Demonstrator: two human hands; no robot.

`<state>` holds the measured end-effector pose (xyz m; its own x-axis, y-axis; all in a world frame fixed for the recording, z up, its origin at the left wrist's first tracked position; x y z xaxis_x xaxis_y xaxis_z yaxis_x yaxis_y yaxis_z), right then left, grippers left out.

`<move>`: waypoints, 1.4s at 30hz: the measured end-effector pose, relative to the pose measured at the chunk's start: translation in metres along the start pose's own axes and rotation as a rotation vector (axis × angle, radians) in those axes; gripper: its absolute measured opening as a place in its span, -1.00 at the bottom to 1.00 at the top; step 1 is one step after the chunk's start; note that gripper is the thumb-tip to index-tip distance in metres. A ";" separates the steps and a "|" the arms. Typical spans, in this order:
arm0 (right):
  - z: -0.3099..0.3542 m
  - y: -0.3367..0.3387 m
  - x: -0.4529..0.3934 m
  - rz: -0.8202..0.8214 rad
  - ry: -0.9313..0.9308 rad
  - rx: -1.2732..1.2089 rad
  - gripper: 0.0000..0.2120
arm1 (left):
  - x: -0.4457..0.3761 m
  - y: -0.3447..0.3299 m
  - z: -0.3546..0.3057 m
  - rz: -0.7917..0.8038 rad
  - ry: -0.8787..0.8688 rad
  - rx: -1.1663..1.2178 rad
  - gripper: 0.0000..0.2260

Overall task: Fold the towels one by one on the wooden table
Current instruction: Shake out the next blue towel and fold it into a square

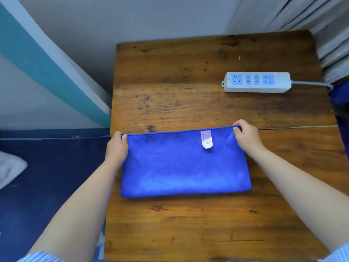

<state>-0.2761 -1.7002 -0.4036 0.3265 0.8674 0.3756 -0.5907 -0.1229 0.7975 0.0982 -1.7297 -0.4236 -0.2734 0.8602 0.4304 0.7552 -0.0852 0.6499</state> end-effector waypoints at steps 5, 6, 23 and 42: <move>-0.001 -0.007 -0.002 -0.030 -0.017 0.207 -0.80 | 0.000 -0.003 0.003 -0.081 0.008 -0.119 -0.76; 0.000 -0.006 0.000 -0.049 -0.016 0.254 -0.77 | 0.001 -0.001 0.001 -0.100 0.013 -0.112 -0.76; 0.083 -0.097 0.033 0.113 0.527 0.686 -0.53 | 0.052 -0.100 -0.024 0.109 -0.446 -0.510 -0.50; 0.008 -0.060 0.046 0.046 0.337 0.664 -0.33 | 0.047 -0.025 0.027 -0.089 -0.208 -0.503 -0.45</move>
<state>-0.2203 -1.6569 -0.4307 0.0048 0.9420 0.3356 0.0064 -0.3356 0.9420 0.0831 -1.6737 -0.4365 -0.1610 0.9520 0.2604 0.3425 -0.1936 0.9194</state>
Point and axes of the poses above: each hand's wrist, its own x-axis away from the middle knuckle, its own y-axis out of the back of the hand, z = x × y, the point moved 6 cm from there along -x, towards the middle knuckle, and after that the axes turned 11 degrees about x, right-handed, at the moved point
